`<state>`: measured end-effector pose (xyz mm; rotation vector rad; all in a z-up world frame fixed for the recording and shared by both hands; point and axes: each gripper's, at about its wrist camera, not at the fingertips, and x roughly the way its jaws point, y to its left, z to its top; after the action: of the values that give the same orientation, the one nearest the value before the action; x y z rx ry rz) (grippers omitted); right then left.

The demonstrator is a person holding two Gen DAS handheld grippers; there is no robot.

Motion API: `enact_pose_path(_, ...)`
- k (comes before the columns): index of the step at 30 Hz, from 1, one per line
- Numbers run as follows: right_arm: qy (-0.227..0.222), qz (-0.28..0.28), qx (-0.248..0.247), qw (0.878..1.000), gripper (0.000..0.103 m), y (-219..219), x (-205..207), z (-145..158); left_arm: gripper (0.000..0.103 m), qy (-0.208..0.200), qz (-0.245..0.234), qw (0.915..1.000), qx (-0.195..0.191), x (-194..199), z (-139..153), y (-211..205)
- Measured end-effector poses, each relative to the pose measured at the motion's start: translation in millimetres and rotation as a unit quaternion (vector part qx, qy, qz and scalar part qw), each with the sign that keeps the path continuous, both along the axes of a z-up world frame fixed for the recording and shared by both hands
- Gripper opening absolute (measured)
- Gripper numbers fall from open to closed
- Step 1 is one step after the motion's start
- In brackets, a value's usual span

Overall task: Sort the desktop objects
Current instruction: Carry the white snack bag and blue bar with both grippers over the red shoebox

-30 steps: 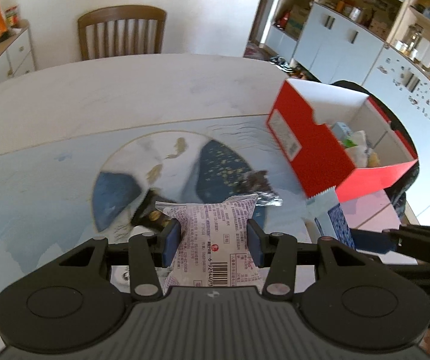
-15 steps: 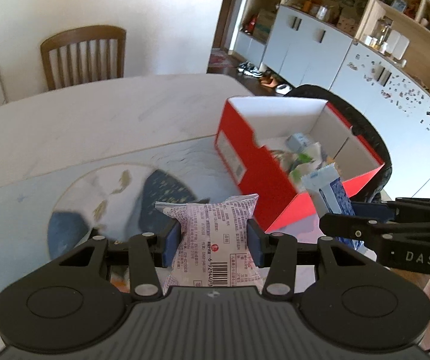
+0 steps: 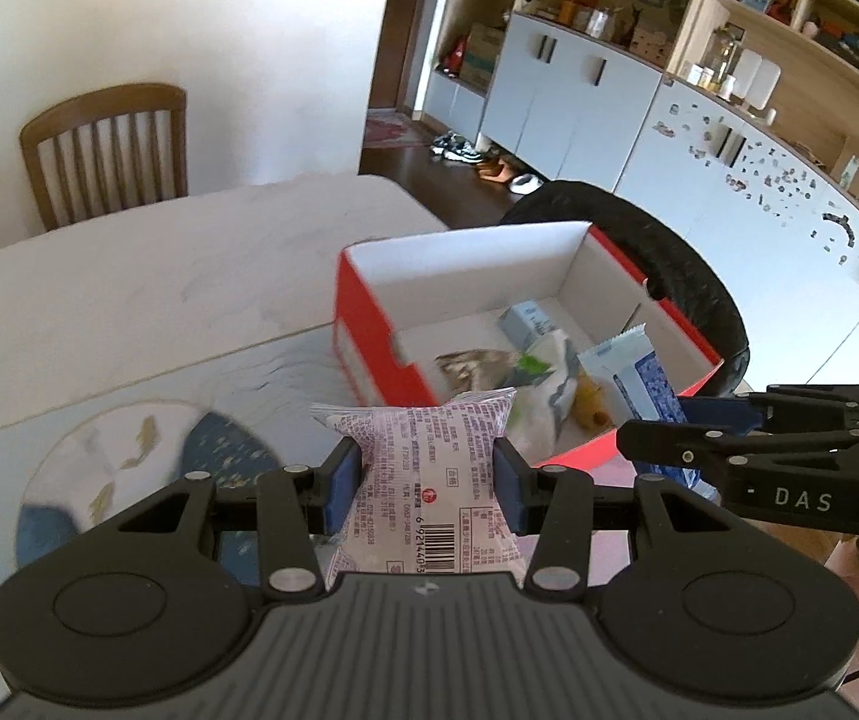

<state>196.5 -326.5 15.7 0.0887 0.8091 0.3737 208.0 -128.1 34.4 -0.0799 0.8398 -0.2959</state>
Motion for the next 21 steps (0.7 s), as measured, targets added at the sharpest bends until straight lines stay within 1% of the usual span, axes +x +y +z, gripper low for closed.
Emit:
enact_pose_path(7,0.004,-0.016,0.002,1.0,0.038,-34,16,-4,0.046,-0.011,-0.013,0.9998,0.006,26,4,-32)
enact_pose_path(12,0.013,-0.027,0.002,1.0,0.038,-56,34,-9,0.046,-0.01,-0.014,0.9998,0.008,48,0,-50)
enact_pose_path(16,0.017,-0.029,-0.005,0.999,0.038,-68,52,-10,0.046,-0.012,-0.009,0.9999,0.008,66,-5,-58)
enact_pose_path(21,0.013,-0.028,-0.021,0.999,0.038,-77,72,-14,0.046,-0.016,-0.012,0.9995,0.025,87,-9,-72)
